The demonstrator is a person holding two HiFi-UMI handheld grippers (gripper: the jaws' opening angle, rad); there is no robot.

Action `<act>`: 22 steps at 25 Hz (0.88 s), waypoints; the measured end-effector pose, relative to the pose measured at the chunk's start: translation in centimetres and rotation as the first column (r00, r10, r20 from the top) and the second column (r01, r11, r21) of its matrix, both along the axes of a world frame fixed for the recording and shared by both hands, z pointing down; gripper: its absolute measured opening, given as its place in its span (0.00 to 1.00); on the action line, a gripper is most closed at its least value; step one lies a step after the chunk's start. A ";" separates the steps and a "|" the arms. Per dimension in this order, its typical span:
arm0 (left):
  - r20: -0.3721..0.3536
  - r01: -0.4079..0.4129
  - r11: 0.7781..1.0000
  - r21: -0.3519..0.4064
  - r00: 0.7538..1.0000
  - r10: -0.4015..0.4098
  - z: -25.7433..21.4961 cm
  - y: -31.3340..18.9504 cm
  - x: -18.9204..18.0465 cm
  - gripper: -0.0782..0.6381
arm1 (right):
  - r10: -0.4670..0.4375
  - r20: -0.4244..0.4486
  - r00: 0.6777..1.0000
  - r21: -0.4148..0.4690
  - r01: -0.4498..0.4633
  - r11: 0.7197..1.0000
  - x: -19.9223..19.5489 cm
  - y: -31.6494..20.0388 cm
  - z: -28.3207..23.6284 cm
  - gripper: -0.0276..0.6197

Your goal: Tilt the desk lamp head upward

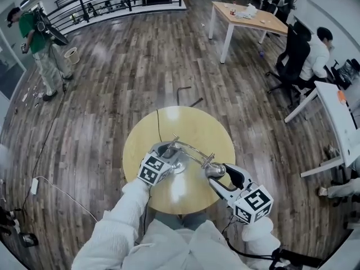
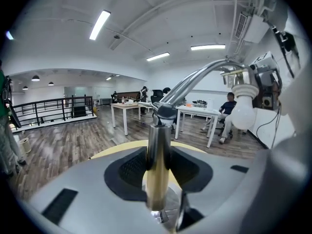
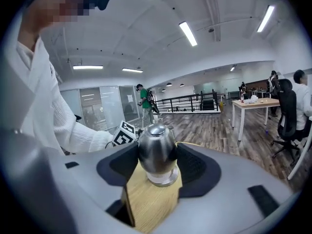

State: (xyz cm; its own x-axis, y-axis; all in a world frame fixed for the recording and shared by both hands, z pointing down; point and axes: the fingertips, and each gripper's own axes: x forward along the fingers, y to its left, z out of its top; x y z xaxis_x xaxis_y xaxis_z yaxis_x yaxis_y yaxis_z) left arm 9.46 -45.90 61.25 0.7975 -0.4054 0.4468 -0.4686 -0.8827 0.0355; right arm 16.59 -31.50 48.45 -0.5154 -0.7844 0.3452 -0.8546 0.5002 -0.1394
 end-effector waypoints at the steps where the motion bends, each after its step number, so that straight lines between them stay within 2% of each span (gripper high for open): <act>1: 0.002 -0.002 1.000 0.004 1.000 0.002 0.0 -0.1 0.0 0.30 | -0.004 -0.010 1.000 -0.003 0.004 1.000 -0.1 -0.2 -0.7 0.45; 15: -0.001 -0.021 0.999 0.025 1.000 0.021 0.1 -0.6 -0.8 0.30 | -0.082 -0.143 0.986 -0.096 0.068 0.993 -3.6 -4.9 -8.1 0.44; 22: 0.032 -0.050 0.998 0.036 0.998 0.049 0.0 -0.5 -0.7 0.30 | -0.136 -0.214 0.967 -0.167 0.101 0.981 -5.8 -8.0 -11.2 0.44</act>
